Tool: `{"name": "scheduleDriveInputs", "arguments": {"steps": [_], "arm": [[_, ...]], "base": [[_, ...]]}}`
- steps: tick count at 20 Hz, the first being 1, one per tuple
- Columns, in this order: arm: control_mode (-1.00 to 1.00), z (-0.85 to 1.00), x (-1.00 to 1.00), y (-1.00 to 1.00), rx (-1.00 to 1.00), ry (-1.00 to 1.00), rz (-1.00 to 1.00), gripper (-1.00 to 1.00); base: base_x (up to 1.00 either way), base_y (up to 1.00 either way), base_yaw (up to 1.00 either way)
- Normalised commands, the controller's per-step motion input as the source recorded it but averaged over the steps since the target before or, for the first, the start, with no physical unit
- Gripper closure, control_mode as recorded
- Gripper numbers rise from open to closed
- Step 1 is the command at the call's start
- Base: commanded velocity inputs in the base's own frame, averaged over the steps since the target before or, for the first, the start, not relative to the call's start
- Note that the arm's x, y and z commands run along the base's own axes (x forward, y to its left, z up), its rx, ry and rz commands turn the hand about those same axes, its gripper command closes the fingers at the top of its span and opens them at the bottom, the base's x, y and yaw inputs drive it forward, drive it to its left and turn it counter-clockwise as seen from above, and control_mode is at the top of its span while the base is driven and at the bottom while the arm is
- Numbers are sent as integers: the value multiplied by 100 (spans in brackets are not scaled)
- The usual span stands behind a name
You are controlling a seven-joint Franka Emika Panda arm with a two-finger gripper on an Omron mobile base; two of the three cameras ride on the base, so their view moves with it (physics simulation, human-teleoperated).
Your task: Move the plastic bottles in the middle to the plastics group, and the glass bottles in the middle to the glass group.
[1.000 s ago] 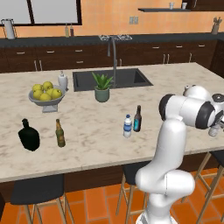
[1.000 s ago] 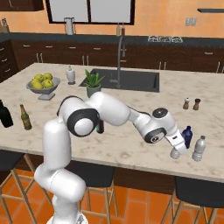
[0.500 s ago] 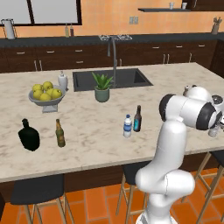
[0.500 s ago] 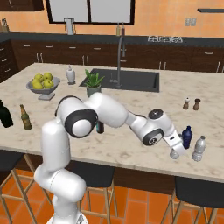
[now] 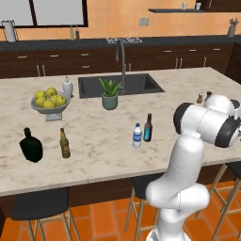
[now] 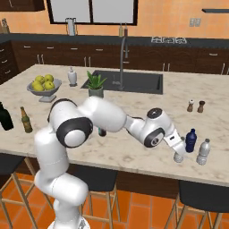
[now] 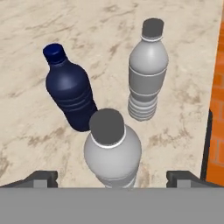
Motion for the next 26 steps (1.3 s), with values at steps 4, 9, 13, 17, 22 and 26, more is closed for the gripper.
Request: {"name": "scheduleDriveInputs", "arguments": {"steps": [4, 9, 13, 17, 22, 26], "arm": [[-100, 48, -27, 31, 0, 4, 0, -100], [-100, 46, -33, 56, 0, 28, 11, -100], [-100, 48, -28, 69, 0, 33, 40, -100], [-100, 41, -20, 73, 3, 27, 45, -100], [-100, 22, -24, 63, 13, 18, 56, -100], [-100, 0, -27, 59, 14, 2, 54, -100]], "base": [[0, 0, 0], [0, 0, 0], [0, 0, 0], [0, 0, 0], [0, 0, 0], [0, 0, 0]]}}
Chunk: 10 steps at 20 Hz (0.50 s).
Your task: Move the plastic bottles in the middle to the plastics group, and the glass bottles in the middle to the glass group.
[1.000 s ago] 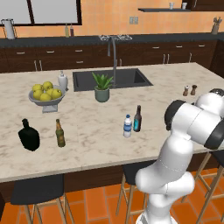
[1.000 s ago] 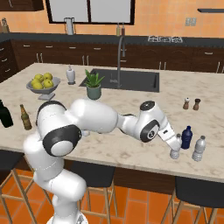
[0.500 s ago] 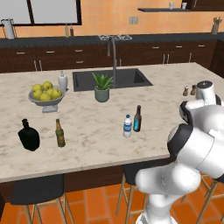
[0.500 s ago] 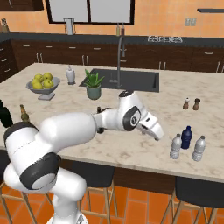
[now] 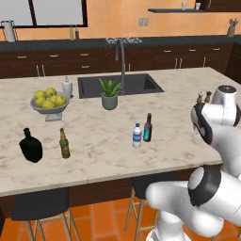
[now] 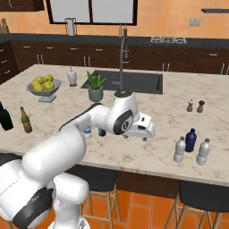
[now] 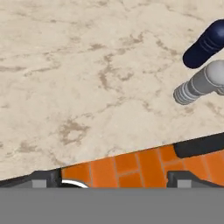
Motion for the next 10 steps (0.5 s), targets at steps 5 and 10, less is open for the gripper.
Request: {"name": "scheduleDriveInputs", "arguments": {"steps": [5, 10], "arm": [[-100, 0, -4, 79, 19, 2, 37, -100], [-100, 5, 0, 97, 3, 0, 3, -100]], "base": [[0, 0, 0], [0, 0, 0]]}}
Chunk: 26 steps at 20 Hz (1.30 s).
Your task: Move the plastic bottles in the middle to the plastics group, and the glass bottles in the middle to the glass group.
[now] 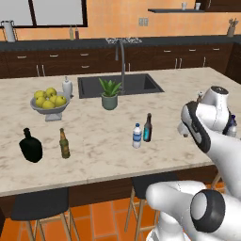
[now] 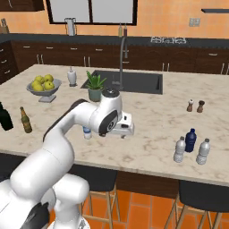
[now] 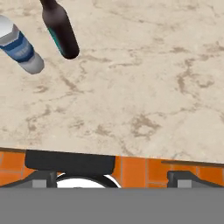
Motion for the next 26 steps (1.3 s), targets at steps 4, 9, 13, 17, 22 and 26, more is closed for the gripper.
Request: {"name": "scheduleDriveInputs", "arguments": {"steps": [4, 9, 13, 17, 22, 26], "arm": [[-100, 7, 3, 99, 0, 0, -7, -100], [-100, 1, 19, 95, 2, 0, -7, -100], [-100, 1, 41, 83, 0, 0, -4, -100], [-100, 6, 53, 60, 0, 0, -1, -100], [-100, 3, 48, 32, 0, 0, -5, -100], [-100, 0, 46, 7, 0, 0, -7, -100]], "base": [[0, 0, 0], [0, 0, 0], [0, 0, 0], [0, 0, 0], [0, 0, 0], [0, 0, 0]]}}
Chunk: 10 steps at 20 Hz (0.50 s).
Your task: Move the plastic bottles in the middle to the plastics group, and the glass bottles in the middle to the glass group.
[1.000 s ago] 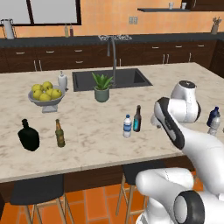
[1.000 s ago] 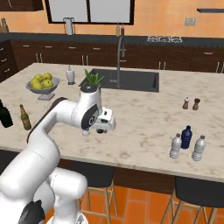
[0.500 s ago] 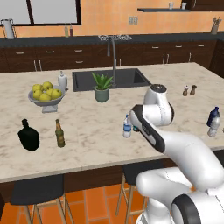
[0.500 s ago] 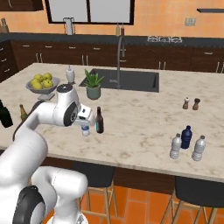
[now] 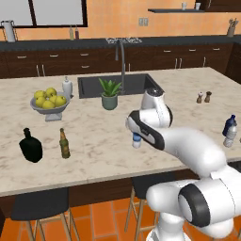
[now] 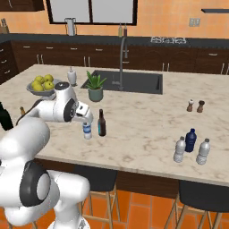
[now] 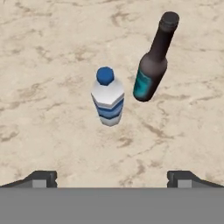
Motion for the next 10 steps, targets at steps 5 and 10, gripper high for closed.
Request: {"name": "scheduleDriveInputs", "arguments": {"steps": [5, 10], "arm": [[-100, -4, 39, -3, 0, 0, -12, -100], [-100, -15, 22, -2, 5, 0, -14, -100]], "base": [[0, 0, 0], [0, 0, 0]]}}
